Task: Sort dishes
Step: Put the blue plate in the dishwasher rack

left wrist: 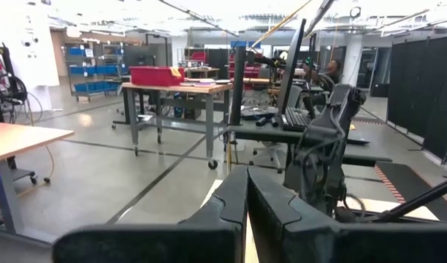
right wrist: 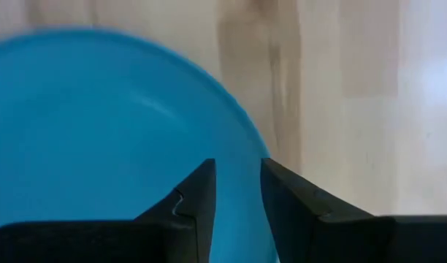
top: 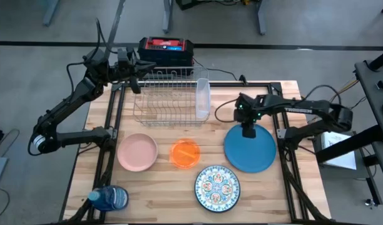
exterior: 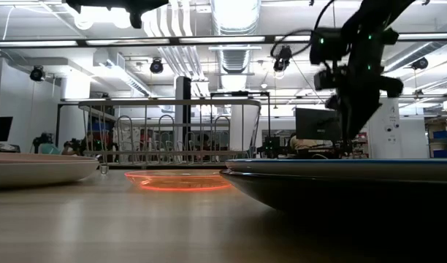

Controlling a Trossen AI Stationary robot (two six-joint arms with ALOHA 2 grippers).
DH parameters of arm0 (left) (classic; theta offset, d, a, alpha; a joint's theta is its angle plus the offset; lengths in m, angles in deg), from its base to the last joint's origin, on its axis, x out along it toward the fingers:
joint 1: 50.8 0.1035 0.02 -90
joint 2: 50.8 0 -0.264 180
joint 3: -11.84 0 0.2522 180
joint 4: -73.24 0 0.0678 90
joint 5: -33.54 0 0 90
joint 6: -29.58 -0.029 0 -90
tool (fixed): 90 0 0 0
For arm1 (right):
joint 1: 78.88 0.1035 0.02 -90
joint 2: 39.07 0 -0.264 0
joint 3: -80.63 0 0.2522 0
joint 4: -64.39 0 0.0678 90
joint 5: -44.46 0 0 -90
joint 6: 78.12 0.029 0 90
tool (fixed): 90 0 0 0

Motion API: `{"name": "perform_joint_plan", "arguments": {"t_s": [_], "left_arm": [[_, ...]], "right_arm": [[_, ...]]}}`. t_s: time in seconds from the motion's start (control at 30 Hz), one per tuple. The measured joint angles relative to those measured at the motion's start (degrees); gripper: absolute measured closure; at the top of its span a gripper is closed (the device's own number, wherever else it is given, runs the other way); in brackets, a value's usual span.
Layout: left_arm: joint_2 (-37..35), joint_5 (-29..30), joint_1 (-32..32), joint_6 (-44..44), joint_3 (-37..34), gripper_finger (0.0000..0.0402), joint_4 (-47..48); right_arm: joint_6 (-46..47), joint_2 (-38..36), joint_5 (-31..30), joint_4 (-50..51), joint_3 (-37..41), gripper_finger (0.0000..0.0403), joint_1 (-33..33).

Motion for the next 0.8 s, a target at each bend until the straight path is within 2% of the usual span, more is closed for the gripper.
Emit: {"name": "perform_joint_plan", "arguments": {"t_s": [0.23, 0.53, 0.8], "left_arm": [[0.02, 0.02, 0.0, -0.6, -0.02, 0.0402, 0.02], [0.04, 0.02, 0.0, -0.69, -0.07, 0.0401, 0.94], [0.11, 0.02, 0.0, -3.36, -0.09, 0.0401, 3.44]], "right_arm": [[-0.68, 4.96, -5.01, -2.47, 0.66, 0.0307, -0.08], [-2.43, 10.58, -5.17, -4.47, 0.68, 0.0285, -0.19], [-3.21, 13.6, -5.13, -5.61, 0.68, 0.0286, -0.21]]}}
